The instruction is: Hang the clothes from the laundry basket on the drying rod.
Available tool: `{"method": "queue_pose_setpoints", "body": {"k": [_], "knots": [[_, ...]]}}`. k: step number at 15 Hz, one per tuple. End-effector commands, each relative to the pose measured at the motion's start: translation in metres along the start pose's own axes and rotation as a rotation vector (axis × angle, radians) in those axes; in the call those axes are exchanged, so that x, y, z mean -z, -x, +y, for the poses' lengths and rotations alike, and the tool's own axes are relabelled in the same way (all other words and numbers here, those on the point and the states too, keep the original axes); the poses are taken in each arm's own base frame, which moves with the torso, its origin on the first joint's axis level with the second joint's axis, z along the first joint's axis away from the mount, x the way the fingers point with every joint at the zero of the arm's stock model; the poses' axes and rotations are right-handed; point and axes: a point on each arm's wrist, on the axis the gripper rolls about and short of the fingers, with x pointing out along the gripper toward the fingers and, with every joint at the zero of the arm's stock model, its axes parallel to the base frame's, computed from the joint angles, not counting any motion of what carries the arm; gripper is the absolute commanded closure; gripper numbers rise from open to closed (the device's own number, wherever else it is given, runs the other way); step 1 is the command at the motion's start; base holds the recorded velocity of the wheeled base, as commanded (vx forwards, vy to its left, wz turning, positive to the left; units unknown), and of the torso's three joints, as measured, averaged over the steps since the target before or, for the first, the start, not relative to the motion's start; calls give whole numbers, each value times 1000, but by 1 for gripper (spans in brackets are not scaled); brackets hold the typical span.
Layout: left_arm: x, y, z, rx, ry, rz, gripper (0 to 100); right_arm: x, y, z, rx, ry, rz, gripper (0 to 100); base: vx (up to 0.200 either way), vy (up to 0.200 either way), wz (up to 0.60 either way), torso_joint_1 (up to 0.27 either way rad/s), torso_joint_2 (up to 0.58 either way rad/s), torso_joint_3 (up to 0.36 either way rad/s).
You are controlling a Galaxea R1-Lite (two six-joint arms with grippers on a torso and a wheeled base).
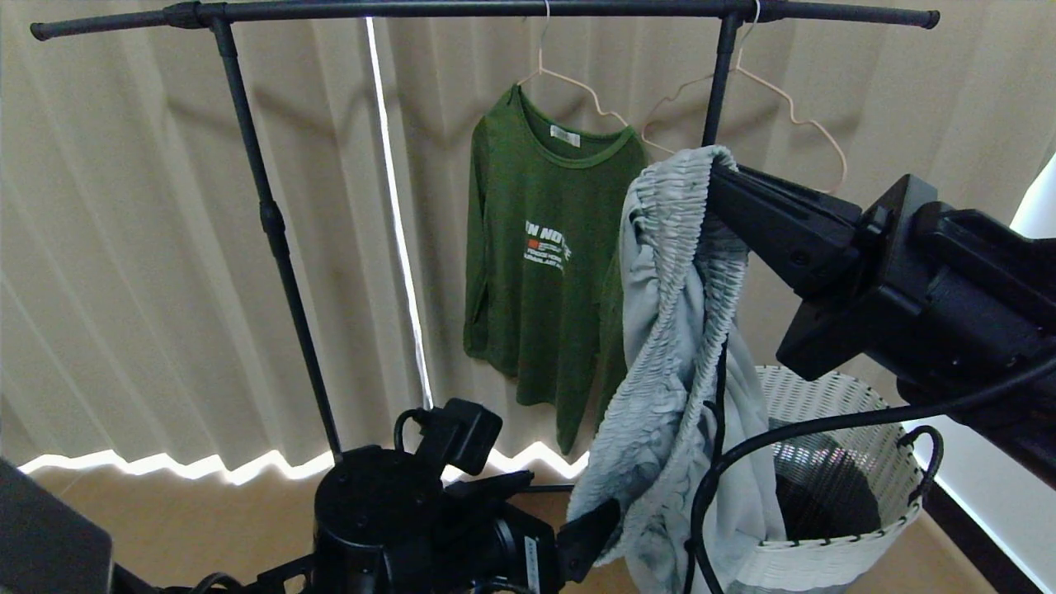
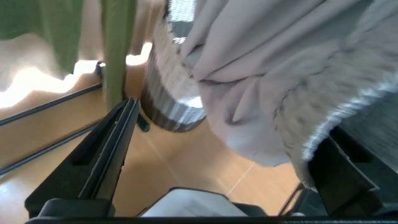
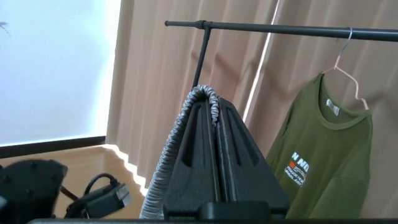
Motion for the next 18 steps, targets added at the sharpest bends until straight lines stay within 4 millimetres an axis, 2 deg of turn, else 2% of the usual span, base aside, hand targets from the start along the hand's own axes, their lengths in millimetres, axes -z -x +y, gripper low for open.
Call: {"method": "queue_pose_setpoints", "body": {"k": [1,3,4,5,7,10,11,13,15,18], "knots": [[5,1,2,-13,-2,19,100,-1,0,0,-1,0,-4,100,0,0,0,0,0,0],[8,5,4,-24,-18,29,100,2,0,0,0,0,5,100,0,0,0,0,0,0],[14,21,6,-62,-112,21,100,6,0,-4,14,2,21,100,0,0,0,0,0,0],[18,27,7,-75,-148,9,100,8,0,-7,24,4,26,100,0,0,0,0,0,0],[6,52,14,-76,-222,-137,100,20,-5,-12,46,0,69,100,0,0,0,0,0,0],[-35,83,33,-168,-258,-277,100,60,-12,-27,93,14,190,100,0,0,0,0,0,0],[-42,90,36,-181,-260,-281,100,64,-16,-28,93,12,198,100,0,0,0,0,0,0],[-74,128,41,-189,-249,-282,100,66,-36,-32,92,21,155,100,0,0,0,0,0,0],[-105,158,42,-180,-245,-311,100,59,-49,-33,86,28,108,100,0,0,0,0,0,0],[-157,192,37,-198,-275,-427,100,36,-55,-34,83,37,18,100,0,0,0,0,0,0]]}}
